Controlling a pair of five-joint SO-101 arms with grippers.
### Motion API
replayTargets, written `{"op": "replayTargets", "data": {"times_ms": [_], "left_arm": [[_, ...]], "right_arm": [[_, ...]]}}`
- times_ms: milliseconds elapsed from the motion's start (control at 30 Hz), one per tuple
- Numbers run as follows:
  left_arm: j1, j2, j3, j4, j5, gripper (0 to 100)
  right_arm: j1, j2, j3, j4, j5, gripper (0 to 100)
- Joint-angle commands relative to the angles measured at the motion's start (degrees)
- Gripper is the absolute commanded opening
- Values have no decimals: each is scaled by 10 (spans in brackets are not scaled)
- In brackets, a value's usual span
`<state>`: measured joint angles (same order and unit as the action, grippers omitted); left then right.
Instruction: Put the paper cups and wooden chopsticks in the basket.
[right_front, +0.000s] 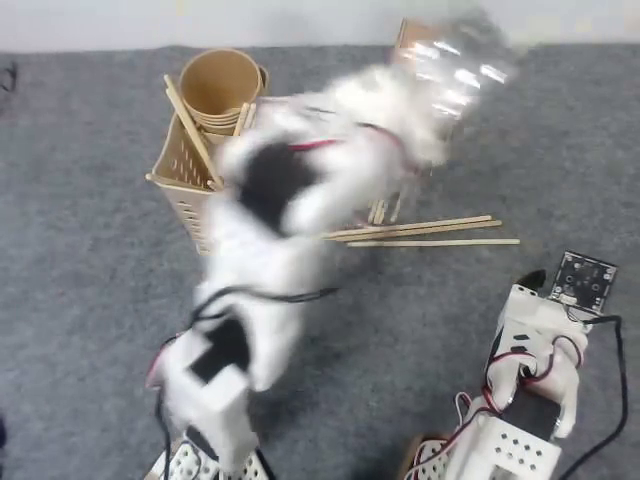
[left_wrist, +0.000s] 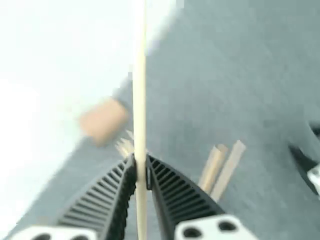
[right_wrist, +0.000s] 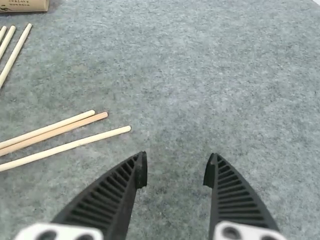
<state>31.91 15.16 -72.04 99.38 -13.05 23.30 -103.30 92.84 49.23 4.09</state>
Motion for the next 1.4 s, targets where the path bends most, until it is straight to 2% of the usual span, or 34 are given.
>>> {"op": "replayTargets", "data": {"times_ms": [0, 133, 233, 467, 600, 667, 833, 900, 1000, 1133, 1267, 1367], "left_arm": [[-121, -109, -19, -12, 78, 11], [-245, -140, -17, 1, 165, 11], [-289, -132, -11, 11, 183, 11], [-306, -156, 22, 19, 202, 10], [-279, -312, 252, 7, 207, 10], [-271, -386, 404, -52, 203, 10], [-338, -553, 764, -371, 191, 10], [-340, -603, 882, -475, 191, 10], [-340, -638, 999, -585, 191, 10], [-341, -614, 1056, -649, 194, 10], [-360, -564, 1061, -687, 197, 10], [-382, -527, 1061, -705, 226, 10]], "right_arm": [[-2, -6, -4, -7, 8, 201], [-6, -6, -4, -7, 4, 201], [-30, -6, -2, -7, 8, 201], [-36, -6, 4, -7, 9, 201], [-37, -6, 5, -10, 9, 201], [-37, -6, 5, -11, 9, 201], [-38, -6, 6, -11, 9, 201], [-38, -6, 6, -11, 9, 201], [-38, -6, 7, -11, 9, 201], [-38, -6, 7, -12, 9, 201], [-41, -6, 7, -12, 9, 201], [-55, -6, 8, -12, 13, 201]]}}
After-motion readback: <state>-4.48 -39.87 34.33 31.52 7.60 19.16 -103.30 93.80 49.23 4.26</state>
